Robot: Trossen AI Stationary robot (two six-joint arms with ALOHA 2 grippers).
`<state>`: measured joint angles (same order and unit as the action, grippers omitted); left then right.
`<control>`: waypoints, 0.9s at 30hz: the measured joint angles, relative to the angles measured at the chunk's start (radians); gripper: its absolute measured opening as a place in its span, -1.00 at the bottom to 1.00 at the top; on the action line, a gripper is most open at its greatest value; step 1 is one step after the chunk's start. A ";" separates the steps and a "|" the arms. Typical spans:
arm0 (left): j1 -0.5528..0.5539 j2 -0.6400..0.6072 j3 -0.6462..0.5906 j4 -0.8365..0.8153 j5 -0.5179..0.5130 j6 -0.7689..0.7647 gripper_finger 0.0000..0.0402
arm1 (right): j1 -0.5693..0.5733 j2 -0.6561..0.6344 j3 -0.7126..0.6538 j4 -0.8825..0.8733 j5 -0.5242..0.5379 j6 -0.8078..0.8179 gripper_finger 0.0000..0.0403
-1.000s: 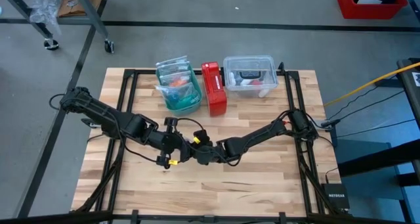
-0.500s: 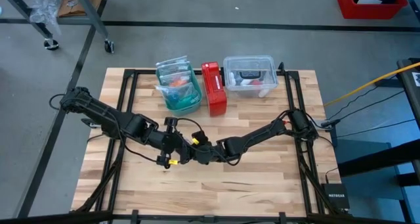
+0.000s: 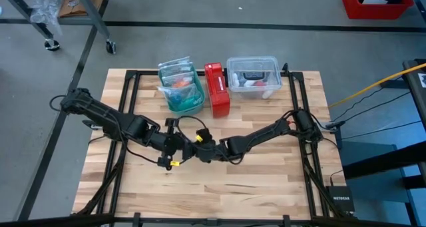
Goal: Roll bandage
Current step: Put the purple bandage into the transparent zip bag, then close the transparent zip bag
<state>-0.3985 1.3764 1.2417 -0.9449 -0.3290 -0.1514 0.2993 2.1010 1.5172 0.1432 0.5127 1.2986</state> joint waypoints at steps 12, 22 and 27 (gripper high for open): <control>0.000 0.001 -0.001 -0.010 0.004 0.001 -1.00 | 0.047 -0.019 0.003 -0.066 0.133 -0.015 -0.28; 0.000 0.001 -0.001 -0.018 0.004 0.001 -1.00 | 0.132 -0.088 0.002 -0.066 0.179 -0.298 -0.28; -0.005 0.001 -0.001 -0.014 0.004 0.001 -1.00 | 0.192 -0.122 0.002 -0.152 0.259 -0.368 -0.28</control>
<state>-0.4035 1.3769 1.2407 -0.9592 -0.3252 -0.1501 0.4914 1.9789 1.5196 -0.0089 0.7721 0.9302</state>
